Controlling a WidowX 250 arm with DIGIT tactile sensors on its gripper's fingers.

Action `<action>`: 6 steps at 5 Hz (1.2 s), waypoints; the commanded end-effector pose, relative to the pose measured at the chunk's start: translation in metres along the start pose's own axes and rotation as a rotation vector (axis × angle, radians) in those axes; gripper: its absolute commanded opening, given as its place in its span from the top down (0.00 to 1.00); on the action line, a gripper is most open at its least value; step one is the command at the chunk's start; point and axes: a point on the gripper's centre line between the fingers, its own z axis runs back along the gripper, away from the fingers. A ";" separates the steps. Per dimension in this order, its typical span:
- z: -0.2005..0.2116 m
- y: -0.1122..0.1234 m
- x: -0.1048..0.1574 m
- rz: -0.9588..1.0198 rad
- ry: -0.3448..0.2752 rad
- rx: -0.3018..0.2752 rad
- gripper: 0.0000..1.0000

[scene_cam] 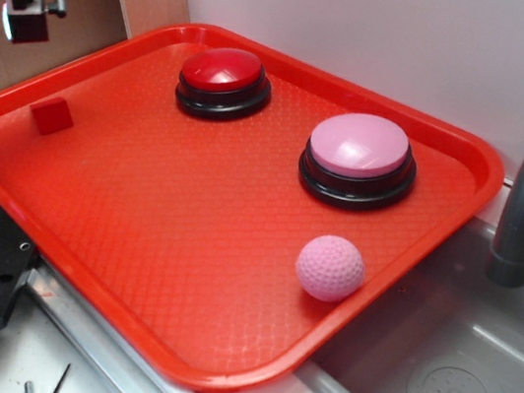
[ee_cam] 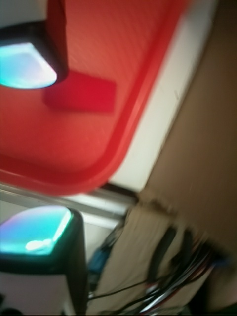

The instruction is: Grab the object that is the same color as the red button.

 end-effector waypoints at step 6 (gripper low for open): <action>-0.064 -0.031 -0.012 0.022 0.149 -0.202 0.00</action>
